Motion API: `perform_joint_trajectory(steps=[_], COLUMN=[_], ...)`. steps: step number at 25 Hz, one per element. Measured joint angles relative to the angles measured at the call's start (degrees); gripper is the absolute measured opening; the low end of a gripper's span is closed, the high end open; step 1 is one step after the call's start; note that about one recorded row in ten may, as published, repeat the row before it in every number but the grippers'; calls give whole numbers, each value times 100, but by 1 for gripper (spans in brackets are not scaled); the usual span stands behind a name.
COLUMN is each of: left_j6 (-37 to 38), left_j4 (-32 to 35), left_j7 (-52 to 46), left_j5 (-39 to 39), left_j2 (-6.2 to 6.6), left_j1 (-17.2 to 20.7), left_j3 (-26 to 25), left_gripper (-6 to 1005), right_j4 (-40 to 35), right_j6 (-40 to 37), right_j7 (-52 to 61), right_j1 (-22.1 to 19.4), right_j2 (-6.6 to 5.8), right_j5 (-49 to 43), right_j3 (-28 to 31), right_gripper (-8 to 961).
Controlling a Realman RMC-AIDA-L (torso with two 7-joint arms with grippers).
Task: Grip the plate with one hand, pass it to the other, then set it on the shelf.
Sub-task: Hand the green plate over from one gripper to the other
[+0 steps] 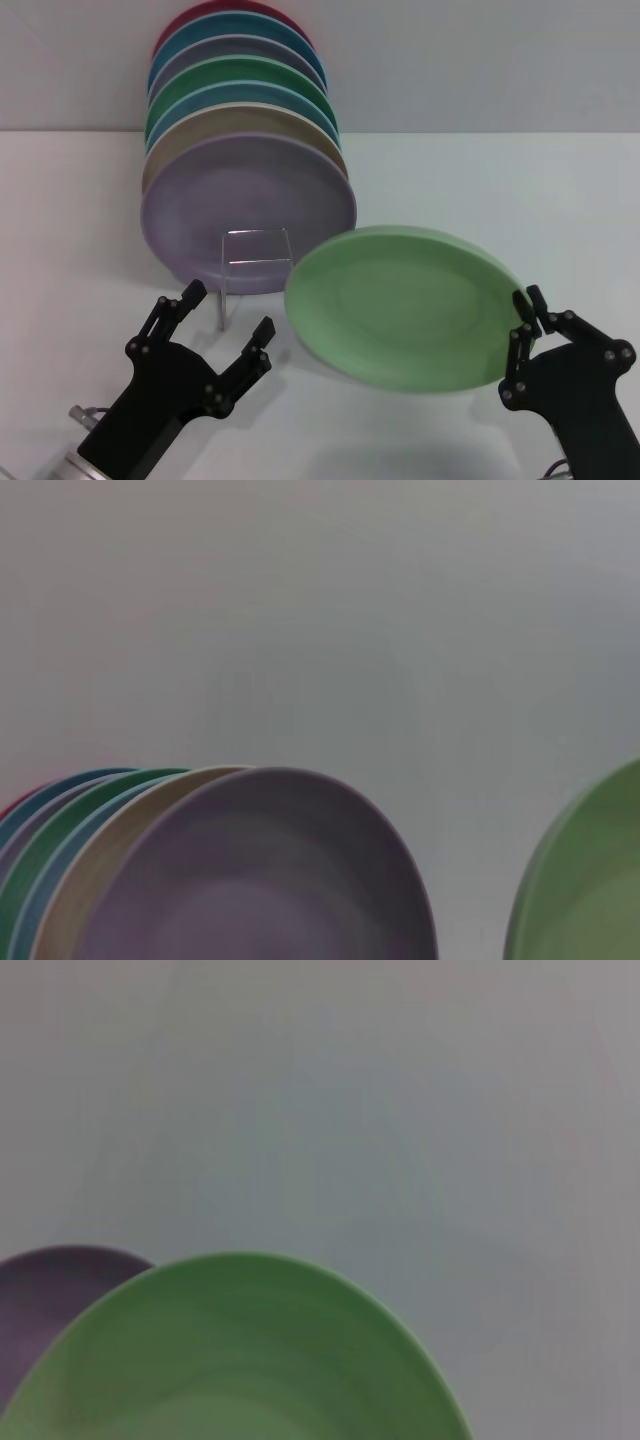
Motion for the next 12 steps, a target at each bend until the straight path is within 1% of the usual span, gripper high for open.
perform_joint_trajectory(steps=[1,12], left_j6=[-19,-195], left_j4=[-20,-126], left_j7=[0,0], left_j5=[0,0], left_j2=[3,-2], left_j1=[-15,-45], left_j3=[0,54], left_gripper=[751,747], right_j4=[-13,-28], right_j6=[3,77], right_j7=[-1,-5], right_j1=[57,114], right_j2=[0,0], right_j5=[92,138], right_j3=[-97,-242], right_gripper=[20,19])
